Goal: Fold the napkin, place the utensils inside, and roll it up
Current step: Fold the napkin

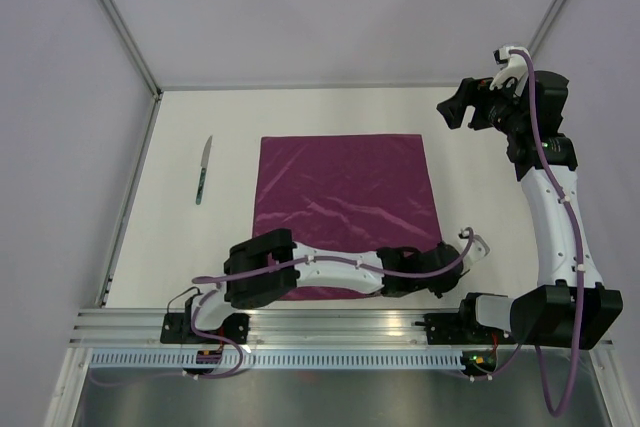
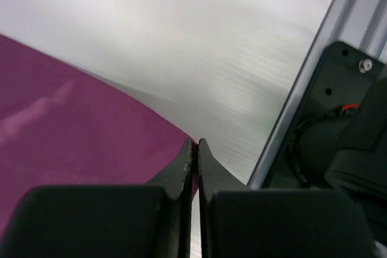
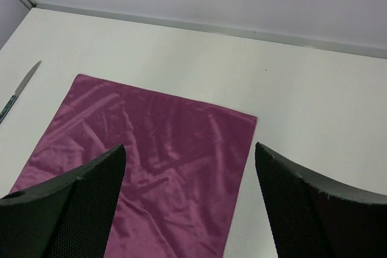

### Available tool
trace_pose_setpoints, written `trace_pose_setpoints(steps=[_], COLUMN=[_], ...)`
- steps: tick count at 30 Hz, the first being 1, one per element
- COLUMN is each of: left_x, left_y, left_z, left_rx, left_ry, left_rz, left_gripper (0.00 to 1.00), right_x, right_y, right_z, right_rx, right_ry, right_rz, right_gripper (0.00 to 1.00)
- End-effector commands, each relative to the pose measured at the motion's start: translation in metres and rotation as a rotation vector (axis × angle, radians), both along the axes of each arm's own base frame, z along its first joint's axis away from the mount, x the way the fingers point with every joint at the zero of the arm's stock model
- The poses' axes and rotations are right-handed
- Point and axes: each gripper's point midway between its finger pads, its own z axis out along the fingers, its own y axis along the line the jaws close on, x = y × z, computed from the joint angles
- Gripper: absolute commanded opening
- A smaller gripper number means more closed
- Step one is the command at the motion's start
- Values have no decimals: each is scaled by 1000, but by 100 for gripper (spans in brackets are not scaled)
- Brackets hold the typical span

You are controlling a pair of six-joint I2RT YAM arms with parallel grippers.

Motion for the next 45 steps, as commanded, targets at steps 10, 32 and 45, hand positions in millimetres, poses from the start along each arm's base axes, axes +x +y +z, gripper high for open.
trace_pose_setpoints(steps=[10,32,45], left_x=[120,314,359], left_y=[85,305,371], left_z=[77,60,52], left_rx=[-186,-149,-169], left_ry=[158,236,257], left_rz=[294,863,1001], left_gripper=[2,2,2], right_x=[1,2,4], right_y=[-1,11,22], right_z=[-3,-19,-28], right_rx=[5,37,36], right_ry=[13,66,88], right_rz=[-4,50,81], right_gripper=[92,91,91])
